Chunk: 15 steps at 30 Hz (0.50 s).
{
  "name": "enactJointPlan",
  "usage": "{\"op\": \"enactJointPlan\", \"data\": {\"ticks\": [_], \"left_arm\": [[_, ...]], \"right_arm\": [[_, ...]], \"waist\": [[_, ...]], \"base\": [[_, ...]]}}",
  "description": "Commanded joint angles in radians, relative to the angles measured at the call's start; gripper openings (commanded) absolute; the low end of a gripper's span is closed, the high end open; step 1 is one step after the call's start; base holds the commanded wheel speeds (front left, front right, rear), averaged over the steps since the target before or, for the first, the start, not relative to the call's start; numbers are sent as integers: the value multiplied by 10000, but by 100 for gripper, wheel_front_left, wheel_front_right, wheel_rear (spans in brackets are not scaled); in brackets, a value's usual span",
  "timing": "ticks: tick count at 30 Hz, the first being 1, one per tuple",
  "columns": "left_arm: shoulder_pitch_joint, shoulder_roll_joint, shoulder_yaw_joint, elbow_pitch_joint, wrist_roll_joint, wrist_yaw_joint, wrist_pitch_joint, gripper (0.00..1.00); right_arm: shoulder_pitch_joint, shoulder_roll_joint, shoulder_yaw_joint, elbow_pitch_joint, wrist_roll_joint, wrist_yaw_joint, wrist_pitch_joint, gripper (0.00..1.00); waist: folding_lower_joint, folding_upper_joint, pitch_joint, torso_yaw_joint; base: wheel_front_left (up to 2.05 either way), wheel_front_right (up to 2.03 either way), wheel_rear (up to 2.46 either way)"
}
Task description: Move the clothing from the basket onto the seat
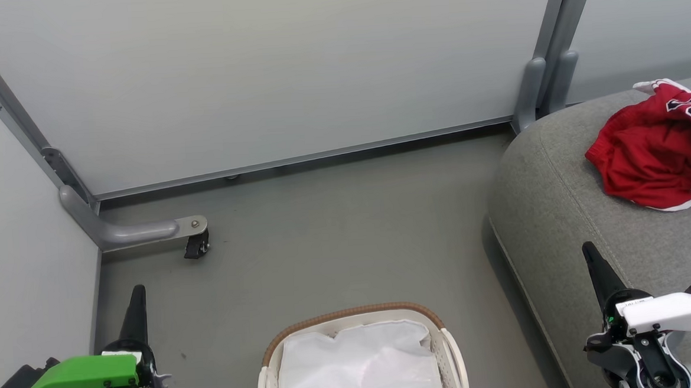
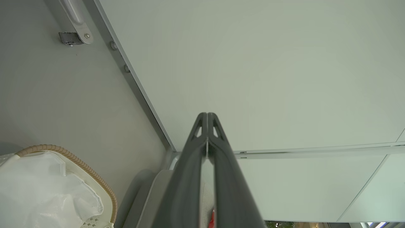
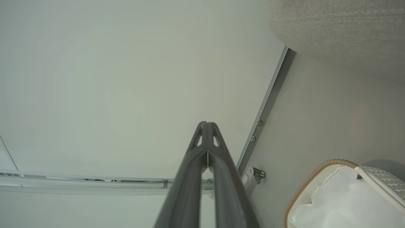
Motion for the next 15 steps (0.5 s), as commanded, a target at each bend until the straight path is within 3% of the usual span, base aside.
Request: {"op": "enactJointPlan", "data": {"ticks": [1, 15], "left_arm": [[-248, 27, 55, -94, -243, -86, 75, 0], [-368, 29, 231, -134, -1106, -146, 336, 0]], "right_arm": [[-101, -62, -51, -81, 250, -5, 73, 0], [-204, -70, -123, -117, 1279, -5, 337, 0]], "waist": [[0, 0, 5, -7], [0, 0, 47, -68]], "base": [[0, 0, 0], [0, 0, 0]]}}
